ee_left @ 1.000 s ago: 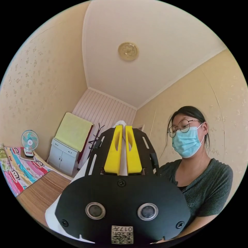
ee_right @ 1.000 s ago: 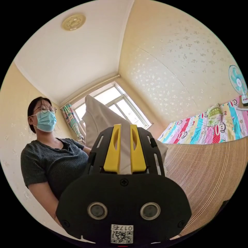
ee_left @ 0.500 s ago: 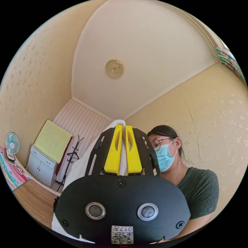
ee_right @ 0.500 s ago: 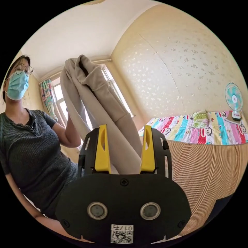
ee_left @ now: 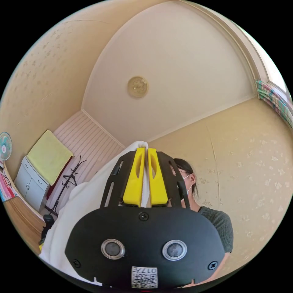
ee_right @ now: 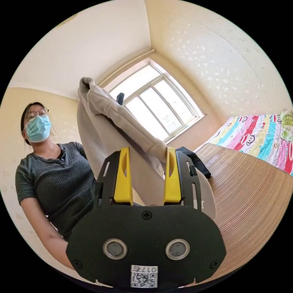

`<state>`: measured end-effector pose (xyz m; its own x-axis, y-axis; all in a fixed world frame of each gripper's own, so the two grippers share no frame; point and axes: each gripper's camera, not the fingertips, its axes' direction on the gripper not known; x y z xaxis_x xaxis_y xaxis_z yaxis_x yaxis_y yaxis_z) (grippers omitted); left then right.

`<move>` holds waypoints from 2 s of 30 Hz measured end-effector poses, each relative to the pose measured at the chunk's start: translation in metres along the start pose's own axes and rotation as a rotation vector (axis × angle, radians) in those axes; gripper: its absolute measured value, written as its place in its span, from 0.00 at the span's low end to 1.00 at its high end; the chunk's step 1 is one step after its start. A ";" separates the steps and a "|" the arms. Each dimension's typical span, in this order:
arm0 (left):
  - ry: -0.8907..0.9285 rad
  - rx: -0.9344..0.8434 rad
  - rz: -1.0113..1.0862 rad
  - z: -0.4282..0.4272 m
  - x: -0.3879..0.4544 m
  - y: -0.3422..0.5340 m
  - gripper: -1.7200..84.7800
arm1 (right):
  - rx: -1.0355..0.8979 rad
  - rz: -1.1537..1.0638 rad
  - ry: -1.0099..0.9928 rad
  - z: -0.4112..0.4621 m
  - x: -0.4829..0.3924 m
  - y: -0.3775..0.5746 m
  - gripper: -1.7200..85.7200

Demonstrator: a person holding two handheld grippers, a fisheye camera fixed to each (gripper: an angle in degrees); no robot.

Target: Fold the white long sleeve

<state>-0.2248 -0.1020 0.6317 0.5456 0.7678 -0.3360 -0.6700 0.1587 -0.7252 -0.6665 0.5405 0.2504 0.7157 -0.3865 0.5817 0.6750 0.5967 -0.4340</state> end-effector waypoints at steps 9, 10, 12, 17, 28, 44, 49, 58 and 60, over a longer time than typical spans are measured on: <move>-0.217 -0.056 0.049 -0.057 0.053 -0.034 0.01 | 0.301 -0.065 0.258 -0.184 -0.017 -0.003 0.05; -0.275 -0.068 0.055 -0.065 0.060 -0.033 0.01 | 0.324 -0.112 0.291 -0.215 -0.034 -0.007 0.05; -0.507 -0.111 0.060 -0.094 0.083 -0.019 0.01 | 0.344 -0.178 0.330 -0.254 -0.059 -0.008 0.05; -0.660 -0.102 -0.071 -0.137 0.084 0.056 0.01 | 0.356 -0.278 0.412 -0.317 -0.113 0.015 0.04; -0.944 0.339 0.148 -0.091 0.066 0.047 0.01 | 0.685 -0.129 0.808 -0.392 -0.117 -0.074 0.04; -1.832 0.094 -0.398 -0.362 -0.305 0.082 0.09 | -0.233 0.337 1.327 -0.387 0.498 -0.064 0.07; -1.934 -0.187 -0.673 -0.380 -0.323 0.194 0.09 | -0.624 0.384 1.172 -0.354 0.543 0.070 0.08; -1.995 -0.314 -1.046 -0.382 -0.258 0.307 0.10 | -0.844 0.529 1.096 -0.423 0.483 0.180 0.03; -2.036 0.055 -0.973 -0.395 -0.199 0.289 0.14 | -0.833 0.589 1.090 -0.449 0.476 0.177 0.03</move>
<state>-0.3280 -0.4540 0.2516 -0.4406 -0.1221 0.8894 -0.6330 0.7447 -0.2114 -0.1253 0.1467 0.1418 0.4398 -0.7851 -0.4361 -0.1138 0.4330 -0.8942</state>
